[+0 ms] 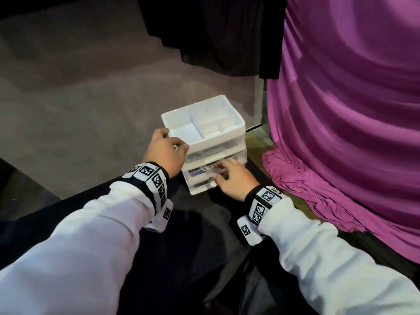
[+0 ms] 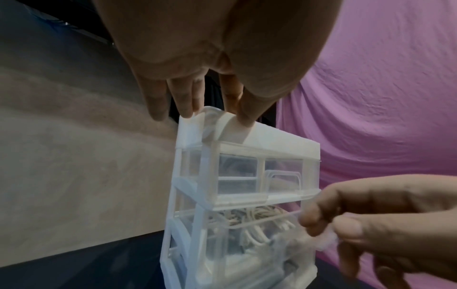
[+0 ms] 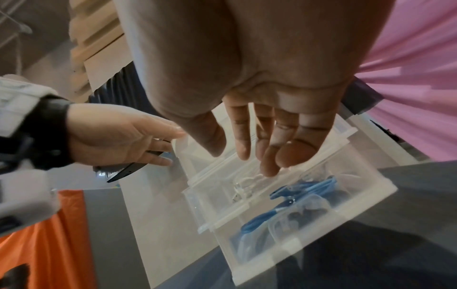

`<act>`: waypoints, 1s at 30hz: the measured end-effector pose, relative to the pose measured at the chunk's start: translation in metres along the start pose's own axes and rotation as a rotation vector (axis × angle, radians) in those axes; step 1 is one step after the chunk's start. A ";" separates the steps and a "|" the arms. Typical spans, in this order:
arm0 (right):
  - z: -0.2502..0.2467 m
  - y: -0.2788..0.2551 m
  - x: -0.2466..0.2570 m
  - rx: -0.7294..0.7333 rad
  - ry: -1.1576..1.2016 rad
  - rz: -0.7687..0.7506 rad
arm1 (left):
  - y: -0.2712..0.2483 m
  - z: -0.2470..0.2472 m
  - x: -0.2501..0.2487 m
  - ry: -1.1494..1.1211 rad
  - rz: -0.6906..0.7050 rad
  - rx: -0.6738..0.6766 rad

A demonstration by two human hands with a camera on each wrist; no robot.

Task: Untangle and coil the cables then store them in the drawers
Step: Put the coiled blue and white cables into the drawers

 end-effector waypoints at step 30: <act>0.006 -0.080 0.010 0.042 0.653 0.252 | -0.070 -0.028 0.047 -0.230 0.153 -0.144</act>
Point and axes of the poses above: each hand's wrist, its own y-axis towards the middle knuckle, its own z-axis out of the palm, x = y × z, the point moved 5 cm from there along y, towards the middle knuckle, and after that the axes turned 1 degree about -z, right-handed, at the moved point
